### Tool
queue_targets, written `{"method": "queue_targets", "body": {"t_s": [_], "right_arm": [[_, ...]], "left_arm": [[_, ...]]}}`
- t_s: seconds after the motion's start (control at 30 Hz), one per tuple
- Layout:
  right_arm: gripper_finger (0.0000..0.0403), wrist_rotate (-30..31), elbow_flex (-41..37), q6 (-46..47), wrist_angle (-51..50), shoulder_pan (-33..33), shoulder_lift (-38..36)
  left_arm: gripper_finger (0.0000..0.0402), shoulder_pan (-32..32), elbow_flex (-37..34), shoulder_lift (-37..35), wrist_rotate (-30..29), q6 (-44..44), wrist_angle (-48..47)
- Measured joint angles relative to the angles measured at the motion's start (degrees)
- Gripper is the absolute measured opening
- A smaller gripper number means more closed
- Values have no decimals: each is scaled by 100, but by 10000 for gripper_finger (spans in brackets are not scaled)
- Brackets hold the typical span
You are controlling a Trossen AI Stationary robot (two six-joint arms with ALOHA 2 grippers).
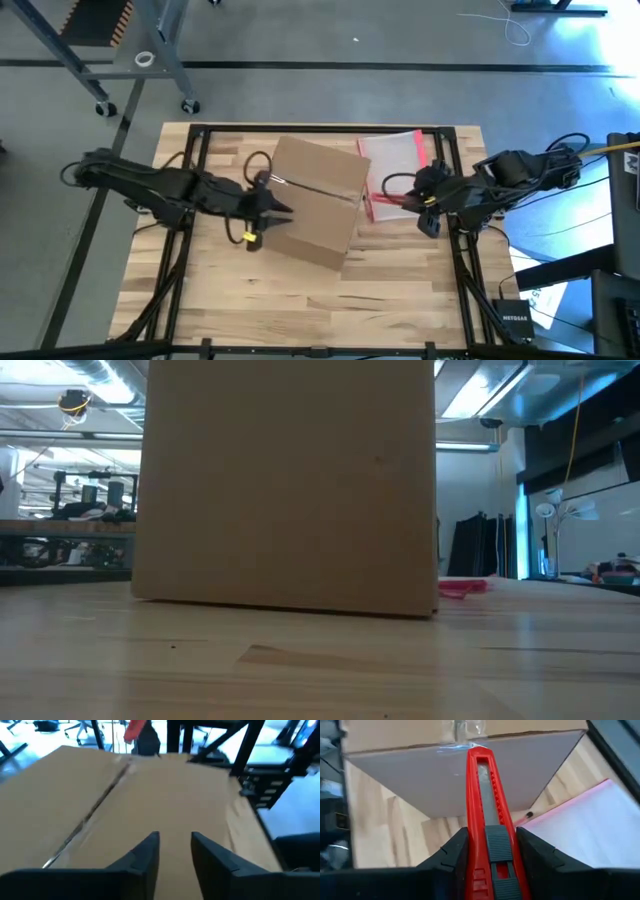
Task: Unpack boxes
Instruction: Open the cardboard box using the utility knife
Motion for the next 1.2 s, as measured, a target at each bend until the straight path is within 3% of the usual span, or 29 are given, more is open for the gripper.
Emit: {"method": "queue_targets", "body": {"t_s": [0.17, 0.33, 1.07, 1.2], "right_arm": [[133, 327, 2, -17, -40, 0, 84], [133, 649, 4, -21, -61, -2, 85], [133, 551, 7, -611, 107, -125, 515], [133, 466, 9, -662, 124, -272, 536]], "left_arm": [[144, 17, 0, 225, -4, 273, 65], [152, 49, 0, 413, -3, 359, 73], [148, 43, 15, 455, -17, 408, 138], [145, -67, 308, 467, -31, 427, 121]]}}
